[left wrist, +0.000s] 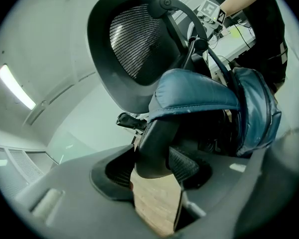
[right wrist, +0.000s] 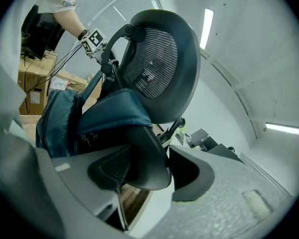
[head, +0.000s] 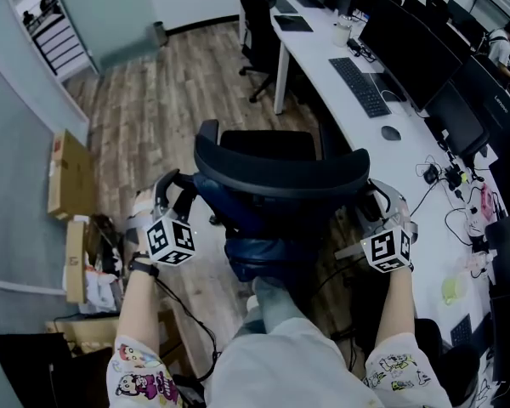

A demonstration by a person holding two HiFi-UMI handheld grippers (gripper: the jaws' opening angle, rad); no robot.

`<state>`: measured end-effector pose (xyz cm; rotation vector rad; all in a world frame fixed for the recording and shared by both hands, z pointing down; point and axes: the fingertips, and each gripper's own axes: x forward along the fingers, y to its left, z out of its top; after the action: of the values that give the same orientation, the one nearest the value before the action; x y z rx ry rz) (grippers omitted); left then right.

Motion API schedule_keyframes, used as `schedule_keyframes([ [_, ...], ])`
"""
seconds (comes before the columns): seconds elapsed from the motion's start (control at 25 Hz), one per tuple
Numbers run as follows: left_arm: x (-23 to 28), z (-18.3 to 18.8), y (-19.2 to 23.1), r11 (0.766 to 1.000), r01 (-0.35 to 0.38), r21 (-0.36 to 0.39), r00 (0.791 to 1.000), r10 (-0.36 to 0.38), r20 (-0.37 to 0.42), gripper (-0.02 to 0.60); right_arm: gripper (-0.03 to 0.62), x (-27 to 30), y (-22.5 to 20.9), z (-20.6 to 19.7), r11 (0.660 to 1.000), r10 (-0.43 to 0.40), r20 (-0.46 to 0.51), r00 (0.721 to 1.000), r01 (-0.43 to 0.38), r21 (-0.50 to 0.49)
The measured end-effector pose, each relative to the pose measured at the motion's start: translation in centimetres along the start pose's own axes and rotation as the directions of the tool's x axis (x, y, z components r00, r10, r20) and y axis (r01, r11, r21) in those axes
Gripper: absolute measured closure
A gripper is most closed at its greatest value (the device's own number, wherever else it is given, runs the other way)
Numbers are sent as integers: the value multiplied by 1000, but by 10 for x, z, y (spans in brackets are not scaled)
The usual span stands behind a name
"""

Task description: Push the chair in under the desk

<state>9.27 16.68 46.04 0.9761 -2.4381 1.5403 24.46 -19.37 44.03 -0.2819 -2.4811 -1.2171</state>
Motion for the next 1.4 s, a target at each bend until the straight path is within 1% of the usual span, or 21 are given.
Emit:
schedule_keyframes([
  [0.52,42,-3,24,1000,7,10,1000,-8,12,353,359,26,-11,5,1000,-26,-9,1000,26,13],
  [0.84,82,2,39,999,26,34,999,-27,22,353,359,51,-26,1,999,-42,-30,999,43,23],
  [1.16,126,4,58,998,40,47,999,-41,11,353,361,83,-44,-1,998,-55,-40,998,56,27],
  [1.4,156,9,73,998,33,46,999,-34,23,353,362,105,-60,-2,997,-68,-38,997,69,18],
])
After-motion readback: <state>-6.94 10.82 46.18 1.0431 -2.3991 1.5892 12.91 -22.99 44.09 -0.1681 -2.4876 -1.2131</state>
